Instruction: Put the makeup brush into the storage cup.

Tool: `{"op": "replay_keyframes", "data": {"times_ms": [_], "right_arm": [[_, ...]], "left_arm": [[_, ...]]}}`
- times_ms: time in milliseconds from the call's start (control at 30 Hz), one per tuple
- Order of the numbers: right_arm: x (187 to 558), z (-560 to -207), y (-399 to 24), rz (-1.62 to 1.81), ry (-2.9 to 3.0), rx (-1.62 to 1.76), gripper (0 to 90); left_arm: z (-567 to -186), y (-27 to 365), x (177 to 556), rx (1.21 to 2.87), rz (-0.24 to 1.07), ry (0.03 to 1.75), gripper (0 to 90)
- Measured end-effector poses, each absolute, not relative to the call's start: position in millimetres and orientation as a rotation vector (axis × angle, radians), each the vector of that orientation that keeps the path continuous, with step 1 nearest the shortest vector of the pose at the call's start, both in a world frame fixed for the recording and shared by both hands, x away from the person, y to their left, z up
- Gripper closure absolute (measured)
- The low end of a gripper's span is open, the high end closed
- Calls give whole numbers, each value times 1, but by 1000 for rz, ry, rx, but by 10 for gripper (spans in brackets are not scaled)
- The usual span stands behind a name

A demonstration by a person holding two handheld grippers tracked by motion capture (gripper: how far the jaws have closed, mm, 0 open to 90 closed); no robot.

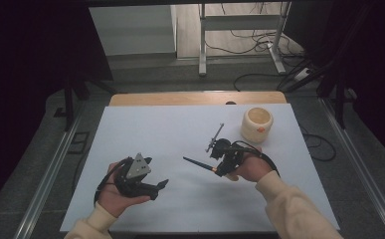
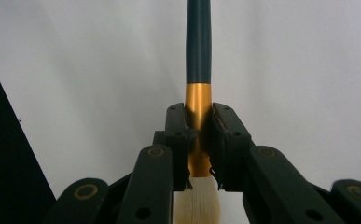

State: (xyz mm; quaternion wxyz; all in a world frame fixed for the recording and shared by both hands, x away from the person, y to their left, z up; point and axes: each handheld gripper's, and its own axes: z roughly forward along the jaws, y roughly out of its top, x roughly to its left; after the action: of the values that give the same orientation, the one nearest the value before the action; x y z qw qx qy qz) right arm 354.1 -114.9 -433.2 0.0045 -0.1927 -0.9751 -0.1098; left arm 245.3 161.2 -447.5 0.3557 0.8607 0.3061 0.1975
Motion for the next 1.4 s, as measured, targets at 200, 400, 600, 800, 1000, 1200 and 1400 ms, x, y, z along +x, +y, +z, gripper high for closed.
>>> {"op": "replay_keyframes", "data": {"times_ms": [200,400,600,800,1000,1200,1400], "right_arm": [[352,-433,-105,-335,-3066,-564,777],[351,-433,-99,-325,-3070,-539,777],[352,-435,-98,-317,-3078,-526,777],[353,-436,-96,-326,-3068,-517,778],[354,-434,-96,-345,-3068,-510,778],[354,-431,-94,-358,-3059,-489,779],[351,-427,-91,-377,-3062,-457,778]], "left_arm": [[-444,156,249,2229,507,771,150],[-447,149,253,2258,505,750,153],[-452,143,257,2285,497,735,162],[-455,138,261,2293,482,732,161],[-457,136,265,2296,473,732,161],[-458,129,268,2328,486,689,174],[-459,122,271,2360,491,648,192]]}}
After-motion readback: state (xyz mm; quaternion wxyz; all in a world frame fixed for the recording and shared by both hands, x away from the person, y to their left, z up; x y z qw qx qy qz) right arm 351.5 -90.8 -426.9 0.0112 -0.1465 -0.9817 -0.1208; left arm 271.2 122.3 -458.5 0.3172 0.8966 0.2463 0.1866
